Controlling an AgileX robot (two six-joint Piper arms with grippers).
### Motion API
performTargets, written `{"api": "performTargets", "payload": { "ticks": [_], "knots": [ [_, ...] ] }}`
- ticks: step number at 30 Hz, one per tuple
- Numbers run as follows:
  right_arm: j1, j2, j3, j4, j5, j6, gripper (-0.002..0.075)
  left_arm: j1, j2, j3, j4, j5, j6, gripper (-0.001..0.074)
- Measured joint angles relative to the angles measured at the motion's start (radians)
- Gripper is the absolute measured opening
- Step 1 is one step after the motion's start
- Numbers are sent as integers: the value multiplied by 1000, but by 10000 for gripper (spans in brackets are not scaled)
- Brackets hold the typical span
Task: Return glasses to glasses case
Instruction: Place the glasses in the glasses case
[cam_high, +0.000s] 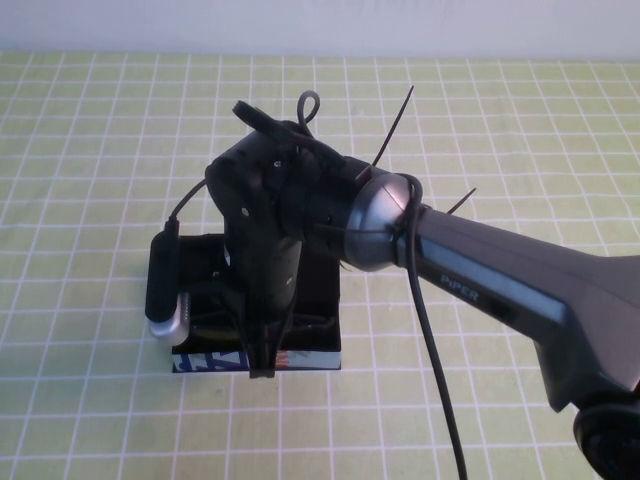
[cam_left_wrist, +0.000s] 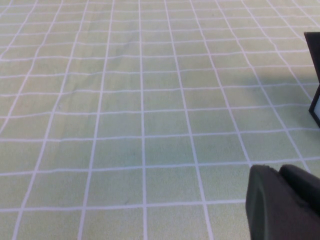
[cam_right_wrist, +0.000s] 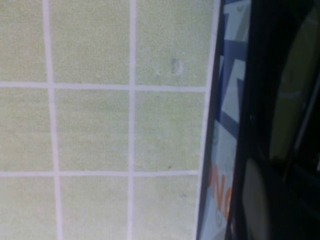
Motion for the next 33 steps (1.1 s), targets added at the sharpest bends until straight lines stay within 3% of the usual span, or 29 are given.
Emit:
{"api": "performTargets", "payload": {
  "ticks": [33],
  "knots": [
    [0,28,-4,-12,0,0,6,0,0,0,0,0,0,-2]
  ]
}}
